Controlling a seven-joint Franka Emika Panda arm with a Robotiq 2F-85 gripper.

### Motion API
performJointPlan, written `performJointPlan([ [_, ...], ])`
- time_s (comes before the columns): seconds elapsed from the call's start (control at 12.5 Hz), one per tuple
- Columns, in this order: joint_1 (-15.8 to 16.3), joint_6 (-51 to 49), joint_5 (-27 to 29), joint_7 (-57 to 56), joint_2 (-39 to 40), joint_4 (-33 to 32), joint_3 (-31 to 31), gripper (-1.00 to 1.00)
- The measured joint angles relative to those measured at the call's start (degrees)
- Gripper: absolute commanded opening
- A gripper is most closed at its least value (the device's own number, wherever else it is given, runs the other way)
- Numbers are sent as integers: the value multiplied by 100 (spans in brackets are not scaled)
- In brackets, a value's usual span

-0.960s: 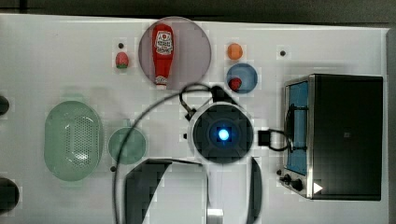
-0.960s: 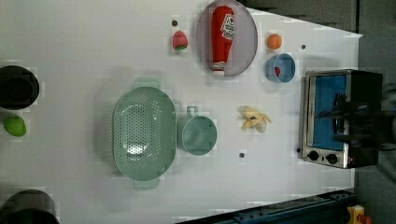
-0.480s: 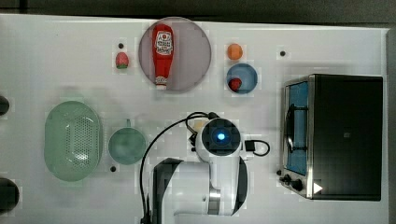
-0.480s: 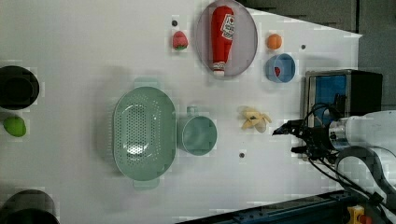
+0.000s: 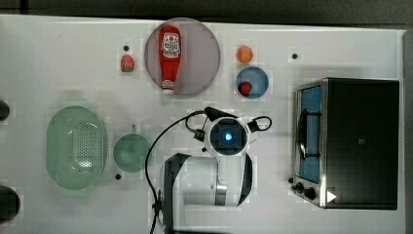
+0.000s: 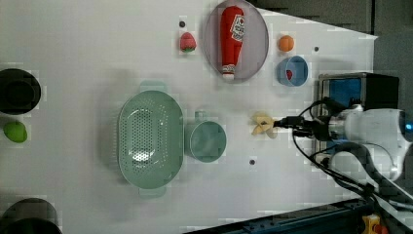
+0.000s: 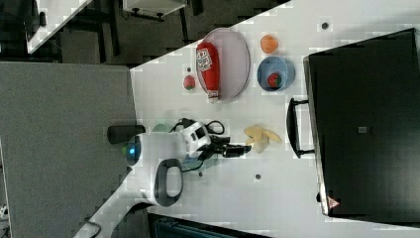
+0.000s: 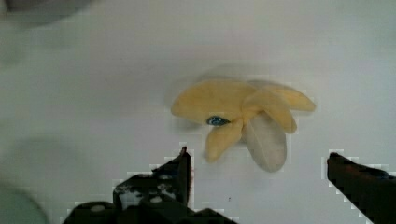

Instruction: Pick Banana and place it in mug.

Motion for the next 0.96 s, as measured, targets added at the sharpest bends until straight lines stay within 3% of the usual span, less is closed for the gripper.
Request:
performJointPlan([
  [0.56,-76,1477,-92,-434,1376,-67,-114,100],
  [0.64,-99,1483,-42,-436,1439,-67,-125,93],
  [0.96,-114,1718,83,-434,1379,-78,20,-4],
])
